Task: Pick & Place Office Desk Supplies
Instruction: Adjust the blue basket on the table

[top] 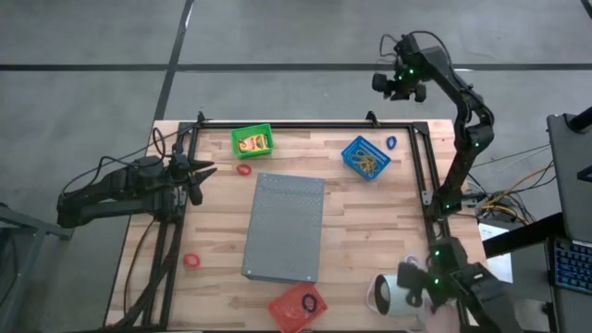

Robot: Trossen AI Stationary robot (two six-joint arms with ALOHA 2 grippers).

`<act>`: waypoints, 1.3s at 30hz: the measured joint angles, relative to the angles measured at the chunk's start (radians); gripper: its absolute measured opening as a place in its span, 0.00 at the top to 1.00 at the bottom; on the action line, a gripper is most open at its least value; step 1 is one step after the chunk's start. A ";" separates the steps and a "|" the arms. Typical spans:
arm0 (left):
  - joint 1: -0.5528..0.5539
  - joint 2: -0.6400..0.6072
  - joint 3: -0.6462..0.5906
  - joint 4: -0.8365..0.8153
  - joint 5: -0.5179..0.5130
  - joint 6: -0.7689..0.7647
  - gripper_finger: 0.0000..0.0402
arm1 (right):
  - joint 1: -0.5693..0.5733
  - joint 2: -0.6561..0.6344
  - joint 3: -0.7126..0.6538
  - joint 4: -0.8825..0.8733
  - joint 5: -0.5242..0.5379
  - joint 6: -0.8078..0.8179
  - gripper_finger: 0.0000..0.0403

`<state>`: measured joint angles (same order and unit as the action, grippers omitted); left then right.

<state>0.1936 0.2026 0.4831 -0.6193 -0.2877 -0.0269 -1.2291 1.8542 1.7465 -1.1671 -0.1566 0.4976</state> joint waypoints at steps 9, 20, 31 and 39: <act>0.000 0.000 0.000 0.000 0.000 0.000 0.75 | -0.058 0.003 0.000 0.287 0.000 -0.002 0.71; 0.000 0.000 0.000 0.000 0.000 0.000 0.75 | -0.112 0.153 0.001 0.199 -0.056 -0.192 0.71; 0.000 0.000 0.000 0.000 0.000 0.000 0.75 | -0.109 0.155 0.072 0.234 -0.049 -0.274 0.71; 0.000 0.000 0.000 0.000 0.000 0.000 0.75 | -0.101 0.145 0.219 -0.120 -0.054 -0.490 0.71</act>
<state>0.1936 0.2026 0.4831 -0.6195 -0.2876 -0.0271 -1.3305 1.9990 1.9657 -1.2869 -0.2108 0.0077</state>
